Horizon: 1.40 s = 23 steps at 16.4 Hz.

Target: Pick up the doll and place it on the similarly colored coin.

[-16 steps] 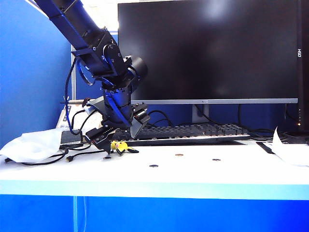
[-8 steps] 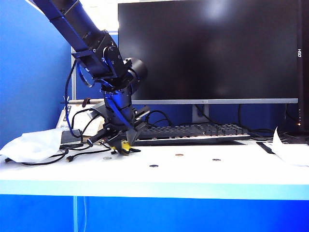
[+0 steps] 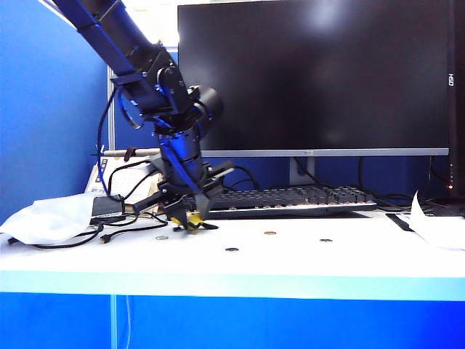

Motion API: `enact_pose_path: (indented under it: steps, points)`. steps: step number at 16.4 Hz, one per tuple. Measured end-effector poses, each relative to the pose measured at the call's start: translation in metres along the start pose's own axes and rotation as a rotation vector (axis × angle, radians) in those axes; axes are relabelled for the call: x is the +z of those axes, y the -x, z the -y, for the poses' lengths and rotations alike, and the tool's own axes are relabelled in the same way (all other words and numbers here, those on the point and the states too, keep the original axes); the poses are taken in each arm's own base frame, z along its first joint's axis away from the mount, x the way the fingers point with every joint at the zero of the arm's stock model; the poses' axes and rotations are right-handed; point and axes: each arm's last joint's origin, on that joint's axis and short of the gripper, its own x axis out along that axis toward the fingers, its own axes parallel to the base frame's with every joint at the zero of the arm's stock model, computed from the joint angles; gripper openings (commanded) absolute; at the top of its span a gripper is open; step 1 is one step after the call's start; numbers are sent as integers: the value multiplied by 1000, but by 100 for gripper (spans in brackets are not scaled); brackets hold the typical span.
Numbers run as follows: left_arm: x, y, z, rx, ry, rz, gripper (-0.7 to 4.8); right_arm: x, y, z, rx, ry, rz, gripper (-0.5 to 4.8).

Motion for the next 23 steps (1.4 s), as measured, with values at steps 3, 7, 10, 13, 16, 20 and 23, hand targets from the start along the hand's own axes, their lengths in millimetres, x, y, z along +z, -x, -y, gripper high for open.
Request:
enact_pose_path:
  steps: [3,7,10,13,16,20,23]
  points:
    - [-1,9,4,6,-68,-11,61,0,0,0,0,0,0,-5]
    - [2,26,14,-30,-146,11,19,0,0,0,0,0,0,-5]
    - [-3,34,20,-53,-169,2,17,0,0,0,0,0,0,-5]
    - [-19,46,33,-118,-234,-31,16,0,0,0,0,0,0,-5]
    - [-48,59,51,-182,-334,-52,-6,0,0,0,0,0,0,-5]
    - [-59,66,64,-282,-375,-41,-6,0,0,0,0,0,0,-5]
    - [-58,66,65,-288,-366,-31,-6,0,0,0,0,0,0,-5]
